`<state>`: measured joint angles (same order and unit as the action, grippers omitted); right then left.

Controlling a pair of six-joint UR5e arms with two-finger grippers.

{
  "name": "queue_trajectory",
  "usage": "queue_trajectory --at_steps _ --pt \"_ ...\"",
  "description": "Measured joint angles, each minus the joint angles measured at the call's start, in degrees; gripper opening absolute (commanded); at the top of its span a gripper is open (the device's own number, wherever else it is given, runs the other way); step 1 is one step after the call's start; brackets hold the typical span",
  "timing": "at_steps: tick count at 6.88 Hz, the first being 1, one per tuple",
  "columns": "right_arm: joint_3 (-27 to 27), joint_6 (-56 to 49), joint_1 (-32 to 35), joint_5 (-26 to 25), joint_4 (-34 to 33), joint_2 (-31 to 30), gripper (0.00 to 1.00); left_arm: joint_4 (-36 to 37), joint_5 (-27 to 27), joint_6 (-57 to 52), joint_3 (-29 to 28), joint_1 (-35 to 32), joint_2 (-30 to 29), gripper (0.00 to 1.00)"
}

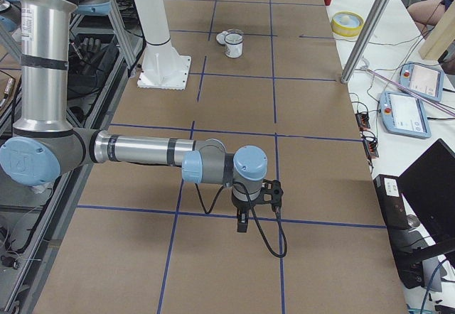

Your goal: Place funnel on cup

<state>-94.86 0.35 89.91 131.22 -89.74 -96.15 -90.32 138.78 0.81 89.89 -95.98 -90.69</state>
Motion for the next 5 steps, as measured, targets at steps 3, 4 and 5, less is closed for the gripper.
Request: queue_trajectory --at_steps 3,4,5 --pt "0.00 0.00 0.00 0.00 0.00 0.00 1.00 -5.86 0.25 -0.39 -0.26 4.65 0.00 1.00" --pt "0.00 0.00 0.00 0.00 0.00 0.00 1.00 -6.70 0.36 -0.33 -0.40 5.56 0.02 1.00" --pt "-0.02 0.00 0.00 0.00 0.00 0.00 1.00 -6.56 0.27 -0.28 -0.42 5.88 0.05 1.00"
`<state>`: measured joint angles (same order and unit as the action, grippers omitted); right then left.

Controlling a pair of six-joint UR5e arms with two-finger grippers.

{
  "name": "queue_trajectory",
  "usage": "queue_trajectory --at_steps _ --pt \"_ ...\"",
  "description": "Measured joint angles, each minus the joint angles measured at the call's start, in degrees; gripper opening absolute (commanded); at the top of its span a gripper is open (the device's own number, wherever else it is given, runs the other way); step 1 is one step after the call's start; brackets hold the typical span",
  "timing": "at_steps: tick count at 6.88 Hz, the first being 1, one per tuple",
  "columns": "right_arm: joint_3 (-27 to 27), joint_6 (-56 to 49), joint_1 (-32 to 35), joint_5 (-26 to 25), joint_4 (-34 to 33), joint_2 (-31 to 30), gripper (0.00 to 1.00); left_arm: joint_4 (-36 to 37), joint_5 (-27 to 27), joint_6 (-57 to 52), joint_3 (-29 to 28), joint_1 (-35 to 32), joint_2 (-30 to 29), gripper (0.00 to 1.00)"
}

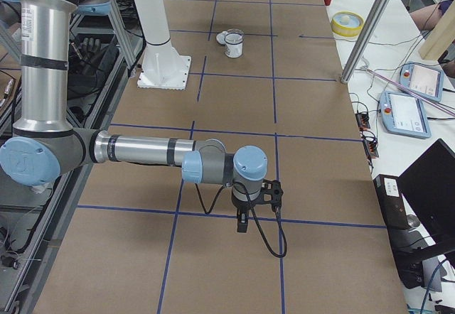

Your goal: Place funnel on cup

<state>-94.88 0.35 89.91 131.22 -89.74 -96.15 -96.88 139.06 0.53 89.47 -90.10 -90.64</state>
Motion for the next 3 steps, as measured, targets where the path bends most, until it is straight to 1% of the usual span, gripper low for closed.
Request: queue_trajectory --at_steps 1,3 --pt "-0.03 0.00 0.00 0.00 0.00 0.00 1.00 1.59 -0.31 0.05 0.21 0.02 -0.04 1.00" --pt "-0.01 0.00 0.00 0.00 0.00 0.00 1.00 8.12 -0.77 -0.06 1.52 -0.39 -0.46 1.00"
